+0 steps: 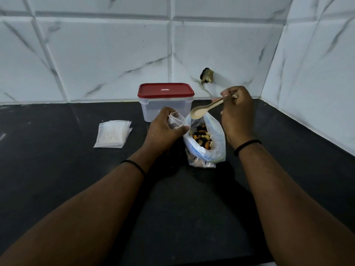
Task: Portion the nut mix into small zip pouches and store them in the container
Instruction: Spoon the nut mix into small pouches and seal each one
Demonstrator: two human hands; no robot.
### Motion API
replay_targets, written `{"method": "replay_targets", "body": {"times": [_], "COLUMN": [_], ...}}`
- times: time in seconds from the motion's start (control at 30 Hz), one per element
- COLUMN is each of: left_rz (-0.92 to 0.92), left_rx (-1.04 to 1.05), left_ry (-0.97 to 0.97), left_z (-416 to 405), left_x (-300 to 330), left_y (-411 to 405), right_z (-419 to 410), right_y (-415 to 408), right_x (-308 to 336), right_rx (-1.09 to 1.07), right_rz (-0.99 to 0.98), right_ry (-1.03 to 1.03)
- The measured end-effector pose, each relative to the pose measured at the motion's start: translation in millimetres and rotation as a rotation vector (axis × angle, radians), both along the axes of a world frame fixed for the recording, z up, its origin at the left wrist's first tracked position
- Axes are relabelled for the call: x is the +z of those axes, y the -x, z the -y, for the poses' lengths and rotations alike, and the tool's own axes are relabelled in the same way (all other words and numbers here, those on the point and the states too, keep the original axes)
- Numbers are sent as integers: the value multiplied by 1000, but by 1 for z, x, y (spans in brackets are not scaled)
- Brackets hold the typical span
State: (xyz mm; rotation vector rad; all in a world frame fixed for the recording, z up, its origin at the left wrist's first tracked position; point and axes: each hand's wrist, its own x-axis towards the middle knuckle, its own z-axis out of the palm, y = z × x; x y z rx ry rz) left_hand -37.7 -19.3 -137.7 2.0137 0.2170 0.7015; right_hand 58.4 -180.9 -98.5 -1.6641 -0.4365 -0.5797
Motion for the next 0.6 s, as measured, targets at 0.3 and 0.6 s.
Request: {"method": "replay_targets", "body": {"times": [0.3, 0.6], "left_rz": [-23, -26], "left_rx": [-23, -26], "left_ry": [-23, -27], "left_z": [3, 5], "left_x": [2, 3], "left_y": [3, 4], "right_z": [-3, -1], "right_y": [-1, -6], "right_x": [-9, -7], "right_rx": [-14, 91], "right_rz": [412, -48], "right_ry": [793, 423]}}
